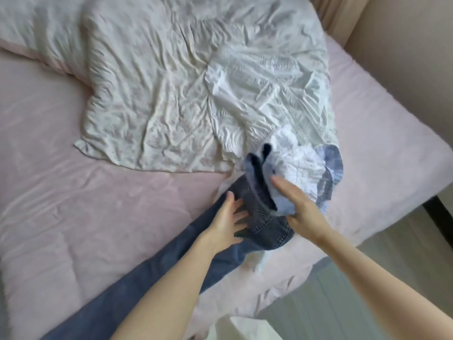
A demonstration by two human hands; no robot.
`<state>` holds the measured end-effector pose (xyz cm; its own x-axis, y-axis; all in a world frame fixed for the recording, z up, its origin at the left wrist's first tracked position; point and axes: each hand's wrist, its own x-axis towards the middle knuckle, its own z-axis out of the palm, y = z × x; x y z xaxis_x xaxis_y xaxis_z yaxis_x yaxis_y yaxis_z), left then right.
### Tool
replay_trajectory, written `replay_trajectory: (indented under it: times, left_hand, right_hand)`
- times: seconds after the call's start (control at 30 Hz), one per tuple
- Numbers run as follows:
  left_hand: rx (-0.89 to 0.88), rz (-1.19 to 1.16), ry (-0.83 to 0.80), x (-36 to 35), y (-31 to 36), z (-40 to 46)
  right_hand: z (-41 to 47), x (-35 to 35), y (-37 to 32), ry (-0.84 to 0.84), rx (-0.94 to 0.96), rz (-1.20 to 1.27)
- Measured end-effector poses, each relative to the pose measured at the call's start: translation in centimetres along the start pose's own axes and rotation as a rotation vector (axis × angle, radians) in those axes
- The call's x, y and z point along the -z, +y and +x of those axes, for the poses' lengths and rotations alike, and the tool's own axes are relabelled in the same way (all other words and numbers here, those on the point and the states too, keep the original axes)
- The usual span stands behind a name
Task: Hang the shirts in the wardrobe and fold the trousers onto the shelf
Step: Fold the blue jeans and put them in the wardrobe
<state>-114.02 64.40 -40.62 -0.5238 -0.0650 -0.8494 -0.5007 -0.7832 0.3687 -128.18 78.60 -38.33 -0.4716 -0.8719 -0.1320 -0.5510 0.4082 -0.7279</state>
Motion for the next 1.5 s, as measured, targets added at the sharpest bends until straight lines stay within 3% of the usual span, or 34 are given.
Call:
replay_trajectory:
  times: [0.1, 0.23, 0.27, 0.33, 0.37, 0.43, 0.47, 0.53, 0.73, 0.8, 0.87, 0.93, 0.97, 1.0, 1.03, 1.1, 1.2, 1.27, 1.4, 1.5]
  left_hand:
    - [-0.057, -0.356, -0.06, 2.2, -1.6, -0.2]
    - [-0.18, -0.354, -0.063, 4.4, -2.7, -1.1]
    - [-0.215, -0.277, 0.024, 4.8, -3.1, -1.1]
    - [-0.253, -0.112, 0.362, 5.7, -3.7, -0.7]
    - [-0.248, -0.054, 0.506, 6.2, -4.0, -0.3]
    - [-0.234, 0.007, 0.661, 6.7, -4.4, 0.6]
    - [-0.23, 0.035, 0.701, 7.0, -4.6, 1.1]
    - [-0.223, 0.085, 0.751, 7.3, -4.9, 2.1]
    - [-0.036, 0.186, 0.746, 9.2, -5.9, 2.2]
    - [-0.081, 0.632, 0.853, 9.0, -6.6, 1.1]
    - [-0.458, 1.188, 0.934, 8.3, -7.8, -0.3]
    - [-0.781, 1.521, 0.856, 8.0, -9.3, -0.9]
    - [-0.76, 1.612, 0.79, 8.1, -9.9, -0.9]
    - [-0.603, 1.654, 0.716, 8.3, -10.3, -1.0]
    - [-0.402, 1.657, 0.639, 8.7, -10.8, -0.8]
    - [-0.127, 1.586, 0.498, 9.7, -11.2, 0.1]
    - [-0.047, 1.567, 0.401, 10.4, -10.6, 1.1]
    - [-0.005, 1.541, 0.358, 10.6, -9.5, 1.1]
    - [-0.15, 1.256, 0.35, 11.8, -8.1, -0.3]
    - [-0.127, 0.529, 0.253, 13.6, -7.8, -3.2]
  right_hand:
    - [-2.4, -2.5, -0.3, -0.189, 0.199, -0.21]
    - [-3.4, -6.8, -1.7, -0.468, 0.244, -0.356]
    - [-3.4, -7.9, -2.1, -0.531, 0.25, -0.382]
    - [-3.4, -9.2, -2.8, -0.595, 0.262, -0.338]
    - [-3.5, -9.6, -3.2, -0.542, 0.278, -0.238]
    - [-4.1, -9.9, -2.7, -0.2, 0.348, -0.124]
    - [-4.4, -10.2, -2.1, -0.032, 0.344, -0.155]
    - [-4.4, -10.9, -1.0, 0.063, 0.218, -0.317]
    - [-2.5, -14.9, 1.2, -0.5, -0.1, -0.638]
    - [-1.7, -15.5, 1.8, -0.558, -0.116, -0.639]
    - [-1.4, -15.2, 1.5, -0.48, -0.109, -0.494]
    - [-1.7, -14.4, 1.0, -0.202, -0.101, -0.187]
    - [-2.3, -14.0, 1.1, -0.044, -0.141, -0.079]
    - [-2.8, -13.7, 1.1, 0.084, -0.225, -0.012]
    - [-3.2, -13.6, 1.1, 0.144, -0.339, 0.03]
    - [-3.8, -13.8, 1.2, 0.092, -0.541, 0.121]
    - [-4.0, -14.6, 0.8, -0.044, -0.655, 0.205]
    - [-3.5, -14.5, 0.0, -0.01, -0.697, 0.139]
    - [-3.4, -14.5, -3.8, 0.072, -0.519, 0.172]
    - [-4.4, -15.1, -7.0, -0.085, -0.255, 0.093]
